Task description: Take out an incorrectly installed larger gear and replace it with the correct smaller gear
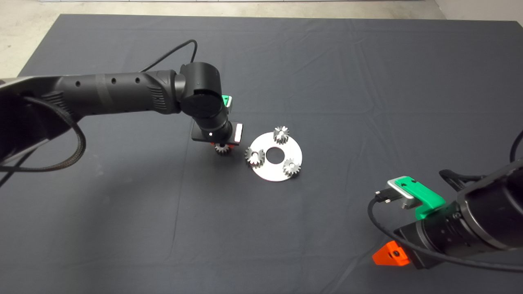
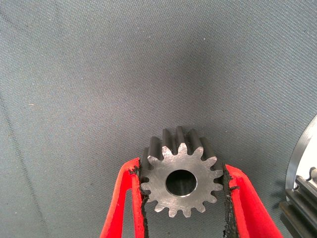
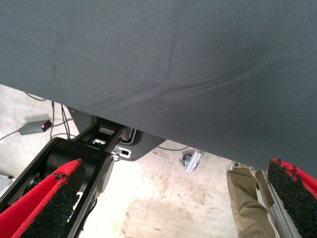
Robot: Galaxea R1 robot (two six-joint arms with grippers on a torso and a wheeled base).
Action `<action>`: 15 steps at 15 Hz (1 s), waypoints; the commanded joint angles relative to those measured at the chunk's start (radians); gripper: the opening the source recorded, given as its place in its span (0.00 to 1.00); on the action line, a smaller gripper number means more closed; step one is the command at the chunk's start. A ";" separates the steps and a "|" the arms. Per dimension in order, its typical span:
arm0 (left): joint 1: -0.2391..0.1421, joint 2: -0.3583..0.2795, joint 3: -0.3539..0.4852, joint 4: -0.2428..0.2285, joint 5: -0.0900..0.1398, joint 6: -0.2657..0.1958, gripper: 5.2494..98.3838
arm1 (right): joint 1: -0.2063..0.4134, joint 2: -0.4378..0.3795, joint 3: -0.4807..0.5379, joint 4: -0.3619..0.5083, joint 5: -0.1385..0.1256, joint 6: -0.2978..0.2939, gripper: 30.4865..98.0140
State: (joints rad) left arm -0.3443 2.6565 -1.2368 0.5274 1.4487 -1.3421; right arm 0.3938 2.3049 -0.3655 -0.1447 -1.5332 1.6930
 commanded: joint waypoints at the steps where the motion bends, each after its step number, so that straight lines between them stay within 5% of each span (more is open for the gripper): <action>1: 0.001 -0.018 0.032 -0.043 0.016 -0.004 0.21 | 0.019 -0.003 0.002 -0.007 -0.033 0.005 1.00; 6: -0.013 -0.029 0.079 -0.077 0.042 -0.033 0.20 | 0.019 -0.003 0.002 -0.007 -0.033 0.005 1.00; 15: -0.117 -0.028 0.096 -0.156 0.050 -0.038 0.20 | 0.020 -0.003 -0.001 -0.007 -0.033 0.005 1.00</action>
State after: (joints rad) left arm -0.3982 2.6291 -1.1557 0.4188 1.4865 -1.3762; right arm 0.3938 2.3049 -0.3655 -0.1447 -1.5332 1.6930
